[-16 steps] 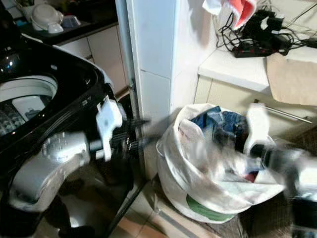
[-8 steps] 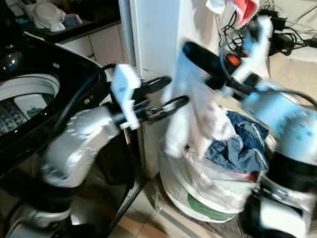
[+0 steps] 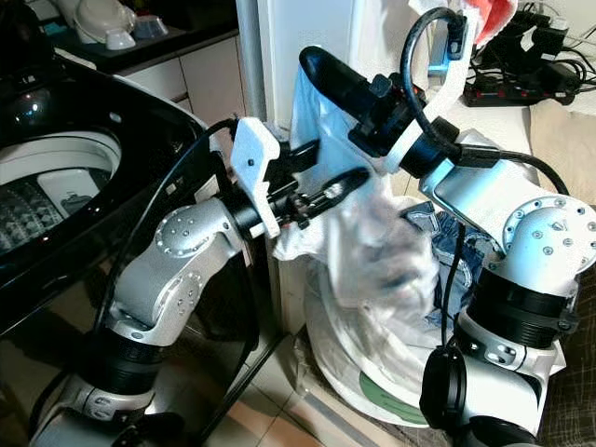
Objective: Clothes washing
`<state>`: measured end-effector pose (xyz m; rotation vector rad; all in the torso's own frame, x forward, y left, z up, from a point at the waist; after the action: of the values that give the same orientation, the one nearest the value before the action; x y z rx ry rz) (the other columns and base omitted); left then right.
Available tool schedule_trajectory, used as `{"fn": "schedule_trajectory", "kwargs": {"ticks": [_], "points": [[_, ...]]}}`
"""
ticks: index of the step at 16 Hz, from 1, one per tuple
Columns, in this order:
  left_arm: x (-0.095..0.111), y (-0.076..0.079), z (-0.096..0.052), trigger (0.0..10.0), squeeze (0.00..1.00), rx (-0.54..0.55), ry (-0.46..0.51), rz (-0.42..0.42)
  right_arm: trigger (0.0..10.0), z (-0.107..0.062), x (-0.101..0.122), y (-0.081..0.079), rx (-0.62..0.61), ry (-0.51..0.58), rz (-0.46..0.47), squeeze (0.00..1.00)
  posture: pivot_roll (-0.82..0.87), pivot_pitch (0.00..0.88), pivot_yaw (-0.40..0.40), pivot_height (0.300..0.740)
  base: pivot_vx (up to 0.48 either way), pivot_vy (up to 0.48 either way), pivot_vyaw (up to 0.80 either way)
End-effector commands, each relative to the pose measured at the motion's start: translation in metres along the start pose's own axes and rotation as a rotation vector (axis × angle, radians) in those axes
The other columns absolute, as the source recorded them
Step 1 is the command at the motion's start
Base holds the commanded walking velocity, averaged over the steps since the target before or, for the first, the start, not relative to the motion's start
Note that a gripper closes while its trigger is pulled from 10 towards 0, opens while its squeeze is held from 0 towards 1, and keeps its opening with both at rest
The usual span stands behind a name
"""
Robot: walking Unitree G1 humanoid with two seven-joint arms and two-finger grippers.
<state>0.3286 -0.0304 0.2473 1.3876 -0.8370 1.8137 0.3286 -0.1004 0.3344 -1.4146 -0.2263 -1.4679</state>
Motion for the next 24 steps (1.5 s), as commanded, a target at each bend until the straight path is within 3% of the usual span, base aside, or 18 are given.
{"fn": "schedule_trajectory", "kwargs": {"ticks": [1,5,13,19,20,21,23,24], "points": [[-0.002,-0.010,-0.001,0.0,0.00,0.051,-0.017,0.044,0.0,0.000,0.006,-0.014,0.042,0.016,-0.022,0.00,-0.15,0.000,0.028,0.740,0.000,0.000,0.00],[-0.007,-0.026,-0.004,0.0,0.00,0.127,-0.049,0.061,0.0,0.000,0.005,-0.016,0.036,0.013,-0.014,0.00,-0.15,0.000,0.030,0.740,0.000,0.000,0.00],[-0.005,-0.025,-0.006,0.0,0.00,0.100,-0.034,0.058,0.0,0.000,0.005,-0.015,0.017,0.012,-0.014,0.00,-0.14,0.000,0.030,0.740,0.000,0.000,0.00],[-0.004,-0.033,-0.010,0.0,0.00,0.115,-0.037,0.053,0.0,0.001,0.005,-0.014,0.001,0.010,-0.030,0.00,-0.14,0.000,0.031,0.740,0.000,0.000,0.00],[-0.002,-0.041,-0.013,0.0,0.00,0.139,-0.035,0.064,3.4,0.001,0.005,-0.014,0.000,0.008,-0.040,1.00,-0.14,0.000,0.031,0.740,0.000,0.000,0.00],[0.000,-0.045,-0.015,0.0,0.00,0.153,-0.033,0.068,10.0,0.001,0.005,-0.014,-0.002,0.009,-0.041,1.00,-0.14,0.000,0.031,0.740,0.000,0.000,0.00],[0.019,-0.080,-0.026,0.0,0.00,0.249,-0.031,0.152,10.0,-0.002,0.005,-0.016,0.015,0.011,-0.046,1.00,-0.12,0.000,0.022,0.740,0.000,0.000,0.00],[0.041,-0.111,-0.040,0.0,0.00,0.323,-0.044,0.275,10.0,-0.007,0.005,-0.008,-0.041,0.005,-0.085,0.95,-0.12,0.000,0.020,0.740,0.000,0.000,0.00]]}}
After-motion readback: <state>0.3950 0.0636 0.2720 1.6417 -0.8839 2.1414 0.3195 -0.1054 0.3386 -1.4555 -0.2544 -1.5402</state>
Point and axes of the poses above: a point about 5 cm out from each wrist's last joint towards the gripper, its own z axis pointing out of the wrist towards the gripper, its own x axis along the axis of the wrist's last joint, y = z × x, the point moved 6 cm from there along z, pointing out of the wrist towards the gripper, and after that the axes turned 2 degrees about -z, right-handed, at the moved point
